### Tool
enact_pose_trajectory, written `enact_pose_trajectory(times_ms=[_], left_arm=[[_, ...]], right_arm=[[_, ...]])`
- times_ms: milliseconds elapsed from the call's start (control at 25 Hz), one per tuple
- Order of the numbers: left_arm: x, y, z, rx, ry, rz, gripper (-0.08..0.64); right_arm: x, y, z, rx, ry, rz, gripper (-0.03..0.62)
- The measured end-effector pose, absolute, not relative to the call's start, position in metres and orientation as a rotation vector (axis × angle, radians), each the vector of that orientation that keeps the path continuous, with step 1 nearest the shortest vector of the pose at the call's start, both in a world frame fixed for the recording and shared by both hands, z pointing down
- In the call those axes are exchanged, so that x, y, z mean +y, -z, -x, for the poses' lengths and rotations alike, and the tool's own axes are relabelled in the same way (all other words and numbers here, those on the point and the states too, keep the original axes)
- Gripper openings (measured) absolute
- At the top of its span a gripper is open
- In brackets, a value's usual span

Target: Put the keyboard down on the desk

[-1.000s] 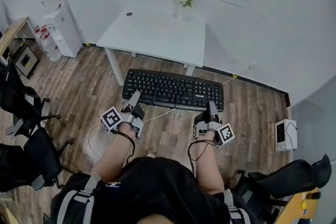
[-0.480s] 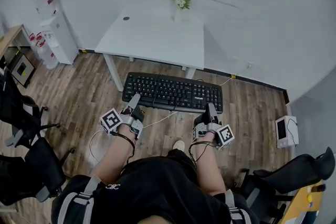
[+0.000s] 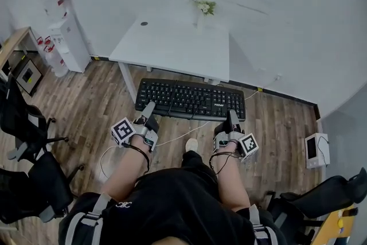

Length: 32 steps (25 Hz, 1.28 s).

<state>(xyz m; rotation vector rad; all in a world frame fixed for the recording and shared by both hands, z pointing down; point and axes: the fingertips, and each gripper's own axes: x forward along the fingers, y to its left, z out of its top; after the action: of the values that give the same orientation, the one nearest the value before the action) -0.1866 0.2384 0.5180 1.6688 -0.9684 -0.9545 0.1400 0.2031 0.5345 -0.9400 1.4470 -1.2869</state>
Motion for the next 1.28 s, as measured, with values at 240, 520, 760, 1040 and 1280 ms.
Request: enact_pose_trajectory(times_ms=[240, 520, 760, 1040, 1280], left_arm=[[0.203, -0.526, 0.195, -1.0, 0.945, -1.66, 0.094], [0.139, -0.534, 0.193, -1.002, 0.944, -1.669, 0.094], [0.075, -0.542, 0.182, -1.014, 0.921, -1.654, 0.094], [-0.005, -0.56, 0.174, -1.029, 0.889, -1.611, 0.094], [-0.07, -0.571, 0.16, -1.047, 0.85, -1.549, 0.094]], right_arm=[[0.159, -0.541, -0.131, 1.46, 1.305, 0.922, 0.069], [0.091, -0.554, -0.132, 1.449, 1.32, 0.915, 0.071], [0.024, -0.567, -0.142, 1.437, 1.337, 0.928, 0.071], [-0.055, -0.585, -0.149, 1.429, 1.362, 0.959, 0.071], [-0.123, -0.597, -0.163, 1.399, 1.402, 1.004, 0.072]])
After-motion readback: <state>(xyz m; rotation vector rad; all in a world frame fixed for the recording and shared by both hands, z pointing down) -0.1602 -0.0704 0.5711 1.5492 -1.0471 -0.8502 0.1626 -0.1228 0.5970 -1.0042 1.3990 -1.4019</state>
